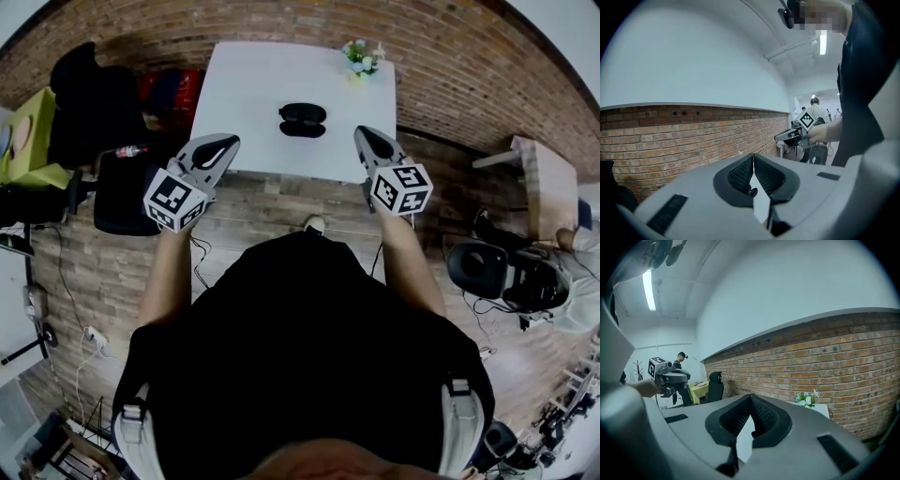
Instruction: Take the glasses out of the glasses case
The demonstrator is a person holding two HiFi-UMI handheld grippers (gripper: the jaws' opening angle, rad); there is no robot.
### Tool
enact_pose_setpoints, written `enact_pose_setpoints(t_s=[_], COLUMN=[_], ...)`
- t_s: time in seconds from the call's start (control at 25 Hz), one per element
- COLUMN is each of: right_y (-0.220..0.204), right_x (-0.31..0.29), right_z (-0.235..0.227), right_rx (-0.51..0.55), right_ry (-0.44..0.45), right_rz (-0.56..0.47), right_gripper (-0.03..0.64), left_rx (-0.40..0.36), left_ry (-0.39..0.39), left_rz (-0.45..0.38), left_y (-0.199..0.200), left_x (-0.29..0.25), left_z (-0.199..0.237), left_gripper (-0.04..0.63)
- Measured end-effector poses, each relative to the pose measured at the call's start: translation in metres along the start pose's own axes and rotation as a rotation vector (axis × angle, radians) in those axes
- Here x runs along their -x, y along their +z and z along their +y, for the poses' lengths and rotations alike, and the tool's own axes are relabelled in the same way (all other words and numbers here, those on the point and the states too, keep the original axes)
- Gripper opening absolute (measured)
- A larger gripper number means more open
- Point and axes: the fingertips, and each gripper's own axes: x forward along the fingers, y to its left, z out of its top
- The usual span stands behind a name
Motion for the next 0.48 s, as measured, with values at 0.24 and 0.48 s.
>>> enact_pose_setpoints(t_s=[0.24, 0.48], right_y=[-0.001, 0.001], right_x=[-0.017, -0.028], right_z=[-0.023, -0.048], right_rx=[-0.003, -0.002], right_ry=[0.015, 0.038], right_rz=[0.018, 0.032], right_gripper=[0.015, 0.015], left_rx=[0.010, 0.025], left_ry=[0.012, 0.018], left_rz=[0.007, 0.024], left_y=[0.000, -0.002], left_x=[-0.024, -0.052], left_z=[0.013, 0.018], left_gripper=[0.012, 0.012])
